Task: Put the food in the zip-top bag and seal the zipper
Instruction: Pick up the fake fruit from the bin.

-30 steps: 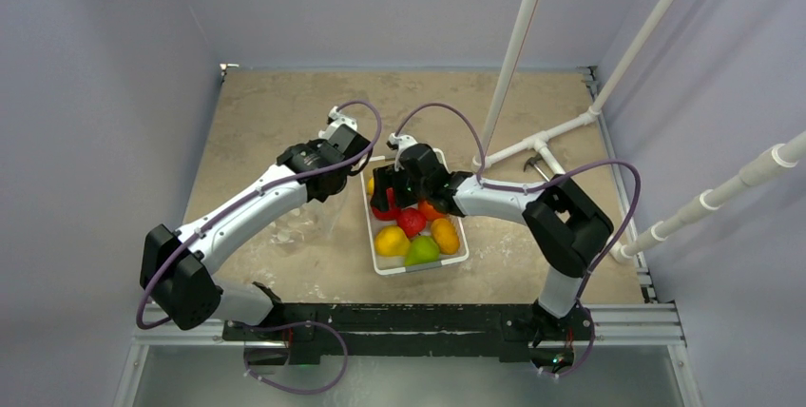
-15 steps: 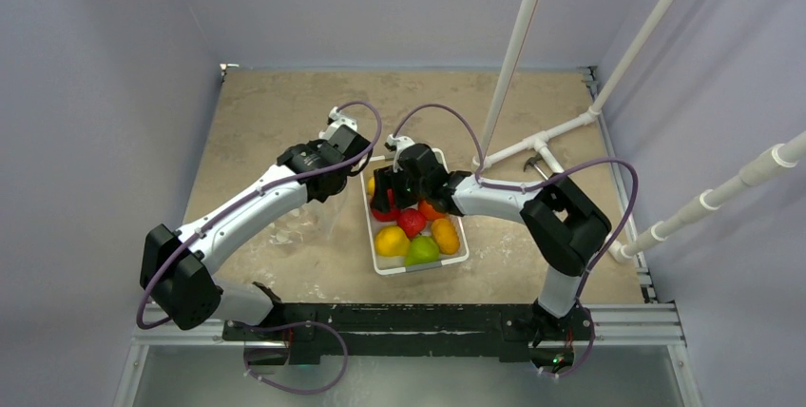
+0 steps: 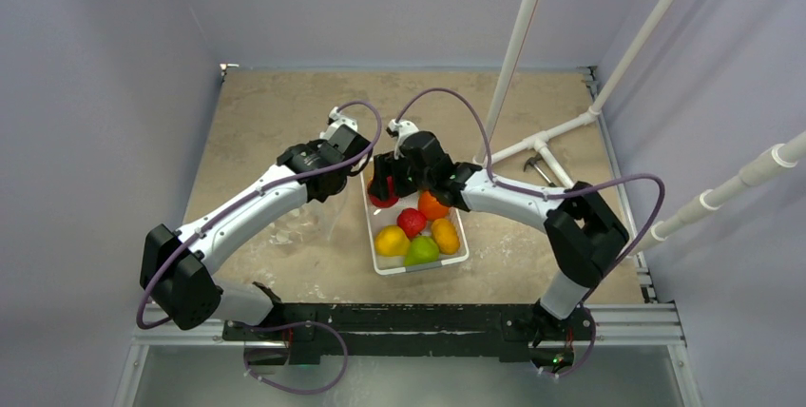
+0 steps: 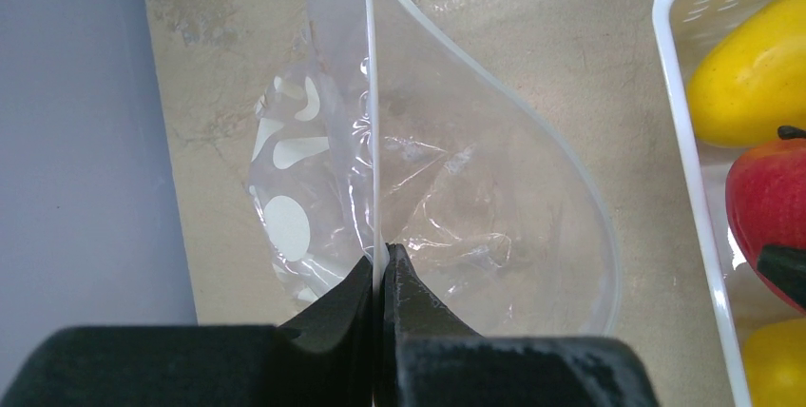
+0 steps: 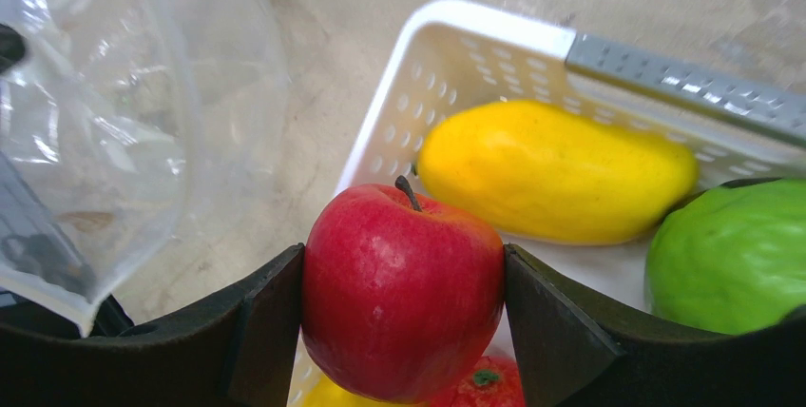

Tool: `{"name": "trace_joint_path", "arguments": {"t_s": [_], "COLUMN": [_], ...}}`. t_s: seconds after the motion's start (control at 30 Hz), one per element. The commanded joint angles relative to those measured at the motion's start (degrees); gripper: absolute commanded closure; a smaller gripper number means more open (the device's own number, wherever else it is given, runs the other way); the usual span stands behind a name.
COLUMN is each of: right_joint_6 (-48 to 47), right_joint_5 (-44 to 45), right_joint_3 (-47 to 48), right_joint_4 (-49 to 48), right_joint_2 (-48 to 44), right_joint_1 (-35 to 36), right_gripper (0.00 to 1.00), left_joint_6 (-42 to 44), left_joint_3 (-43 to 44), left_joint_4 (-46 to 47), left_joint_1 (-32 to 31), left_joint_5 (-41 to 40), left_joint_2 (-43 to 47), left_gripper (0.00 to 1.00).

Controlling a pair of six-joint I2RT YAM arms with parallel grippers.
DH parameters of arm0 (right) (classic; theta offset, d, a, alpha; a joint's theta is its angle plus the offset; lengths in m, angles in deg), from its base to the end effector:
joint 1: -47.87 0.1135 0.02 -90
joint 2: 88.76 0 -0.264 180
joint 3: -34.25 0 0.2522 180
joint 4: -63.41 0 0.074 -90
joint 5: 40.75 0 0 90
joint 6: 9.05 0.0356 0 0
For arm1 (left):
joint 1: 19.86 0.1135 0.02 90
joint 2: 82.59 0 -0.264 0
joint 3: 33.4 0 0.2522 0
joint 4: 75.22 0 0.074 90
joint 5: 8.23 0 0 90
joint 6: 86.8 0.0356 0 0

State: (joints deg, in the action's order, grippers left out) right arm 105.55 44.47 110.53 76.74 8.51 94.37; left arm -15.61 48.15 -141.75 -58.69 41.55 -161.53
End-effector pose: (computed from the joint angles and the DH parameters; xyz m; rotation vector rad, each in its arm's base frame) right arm 0.2589 0.2772 0.2233 -0.4823 2.2285 0.7774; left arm 0.2215 -0.1487 0.2932 0.2143 2.3718 0.4963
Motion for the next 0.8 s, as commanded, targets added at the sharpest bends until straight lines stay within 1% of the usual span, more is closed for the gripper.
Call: {"name": "trace_joint_path", "arguments": {"t_s": [0.0,0.23,0.47,0.53,0.77], "right_joint_6": [-0.86,-1.93,-2.59,-2.72,-2.8], "right_joint_5": [2.56,2.06,-4.98,-6.49,-9.39], "right_joint_3": [3.4,6.36,6.24,5.96,5.86], "right_joint_4": [1.99,2.61,0.71,-1.73,-5.16], "right_joint_2": [-4.44,-9.15,-10.9,-11.19,-11.28], "right_joint_1": [0.08,0.08,0.23,0.65,2.29], "right_gripper": [0.76,0.77,0.78,0.78,0.78], "left_joint_6": [0.68,0.6,0.67,0.63,0.3], "left_joint_3": [2.36,3.63,5.08,5.53,5.99], "left_joint_4": [0.8,0.42,-0.03,-0.01,0.31], "left_joint_1": [-0.37,-0.4,-0.37,-0.37,-0.37], "left_joint_5": [1.04,2.65,3.66,4.56,6.38], "left_joint_2": [0.79,0.89,0.6,0.63,1.12], "left_gripper": [1.0,1.0,1.0,1.0,1.0]}}
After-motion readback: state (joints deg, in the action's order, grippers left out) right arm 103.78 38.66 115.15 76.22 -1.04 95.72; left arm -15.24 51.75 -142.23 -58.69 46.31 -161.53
